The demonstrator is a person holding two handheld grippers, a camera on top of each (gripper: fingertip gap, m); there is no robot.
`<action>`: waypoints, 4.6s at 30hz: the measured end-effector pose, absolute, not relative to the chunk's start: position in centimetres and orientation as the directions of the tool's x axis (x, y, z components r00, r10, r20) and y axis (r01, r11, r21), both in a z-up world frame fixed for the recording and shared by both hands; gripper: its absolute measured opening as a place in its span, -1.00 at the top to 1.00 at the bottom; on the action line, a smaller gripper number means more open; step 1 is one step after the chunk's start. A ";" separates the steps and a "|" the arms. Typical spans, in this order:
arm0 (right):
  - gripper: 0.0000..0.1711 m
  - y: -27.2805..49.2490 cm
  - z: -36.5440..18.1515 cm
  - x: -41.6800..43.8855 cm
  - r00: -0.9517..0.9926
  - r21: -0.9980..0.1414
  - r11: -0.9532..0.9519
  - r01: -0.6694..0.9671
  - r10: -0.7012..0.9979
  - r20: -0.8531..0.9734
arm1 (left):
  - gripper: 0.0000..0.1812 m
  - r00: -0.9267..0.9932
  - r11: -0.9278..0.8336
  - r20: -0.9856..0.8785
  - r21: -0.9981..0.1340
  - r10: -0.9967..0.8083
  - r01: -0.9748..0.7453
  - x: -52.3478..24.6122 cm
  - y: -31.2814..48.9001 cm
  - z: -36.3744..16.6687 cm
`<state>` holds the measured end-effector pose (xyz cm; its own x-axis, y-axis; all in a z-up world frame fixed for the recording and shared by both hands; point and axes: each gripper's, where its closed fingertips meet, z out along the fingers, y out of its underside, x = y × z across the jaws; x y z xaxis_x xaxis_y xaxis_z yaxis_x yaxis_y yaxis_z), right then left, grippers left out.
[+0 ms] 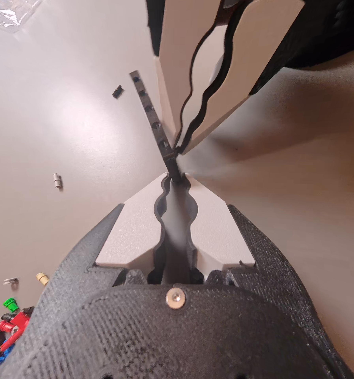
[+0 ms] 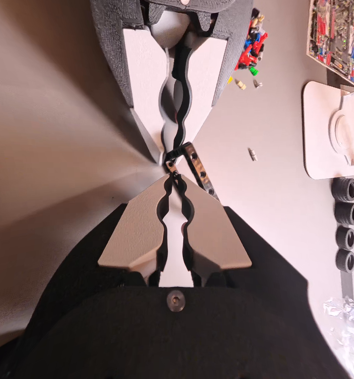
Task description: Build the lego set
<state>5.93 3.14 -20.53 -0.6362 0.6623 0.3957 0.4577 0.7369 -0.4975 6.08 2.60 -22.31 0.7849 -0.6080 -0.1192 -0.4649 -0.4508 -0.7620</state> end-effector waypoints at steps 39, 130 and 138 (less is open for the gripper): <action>0.98 -0.4 -15.3 9.4 -0.696 -0.943 0.192 0.272 0.716 -0.055 | 0.97 0.750 -0.314 0.019 -0.915 -0.661 -0.253 10.4 0.1 -16.1; 0.98 0.1 -9.2 10.4 -0.734 -0.987 -0.151 0.059 0.664 -0.145 | 0.98 0.753 -0.087 0.112 -0.994 -0.648 0.073 10.9 0.3 -8.7; 0.98 0.0 -9.8 10.1 -0.714 -0.995 -0.086 0.051 0.693 -0.096 | 0.98 0.754 -0.090 0.115 -0.993 -0.647 0.073 10.9 0.3 -8.9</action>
<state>10.13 -0.05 -9.83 -0.7140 0.6935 -0.0962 0.0506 -0.0860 -0.9950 10.87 0.33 -8.89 0.7541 -0.6467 0.1145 0.0733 -0.0905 -0.9932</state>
